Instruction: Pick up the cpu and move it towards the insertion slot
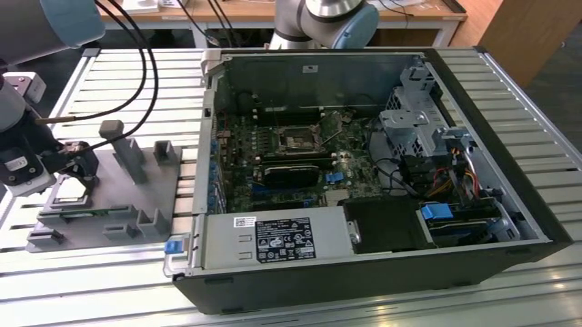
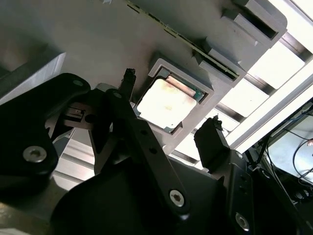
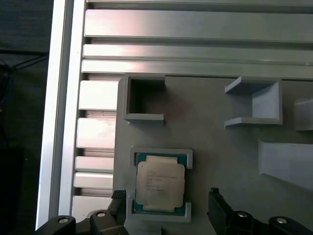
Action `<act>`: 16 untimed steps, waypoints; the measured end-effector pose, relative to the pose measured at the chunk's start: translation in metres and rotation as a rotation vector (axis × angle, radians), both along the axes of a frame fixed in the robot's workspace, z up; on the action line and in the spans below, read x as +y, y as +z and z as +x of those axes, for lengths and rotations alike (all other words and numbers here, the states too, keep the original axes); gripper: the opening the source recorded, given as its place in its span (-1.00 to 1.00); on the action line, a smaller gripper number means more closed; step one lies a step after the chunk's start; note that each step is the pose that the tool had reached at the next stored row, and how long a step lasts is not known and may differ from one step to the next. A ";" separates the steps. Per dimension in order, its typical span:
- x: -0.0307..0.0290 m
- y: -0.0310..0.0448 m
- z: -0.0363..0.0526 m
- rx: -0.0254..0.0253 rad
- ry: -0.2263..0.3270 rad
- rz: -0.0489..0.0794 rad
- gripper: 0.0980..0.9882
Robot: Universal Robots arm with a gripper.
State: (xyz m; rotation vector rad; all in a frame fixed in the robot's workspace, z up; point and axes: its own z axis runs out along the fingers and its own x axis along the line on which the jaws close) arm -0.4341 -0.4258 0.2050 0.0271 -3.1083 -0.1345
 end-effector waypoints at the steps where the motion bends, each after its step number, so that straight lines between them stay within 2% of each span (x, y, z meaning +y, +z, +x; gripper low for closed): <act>1: 0.0008 -0.0007 -0.0001 -0.0001 -0.002 0.000 0.49; 9: 0.0045 -0.0062 -0.0022 -0.0002 -0.005 0.000 0.49; 16: 0.0079 -0.0139 -0.0048 -0.0001 -0.007 0.000 0.49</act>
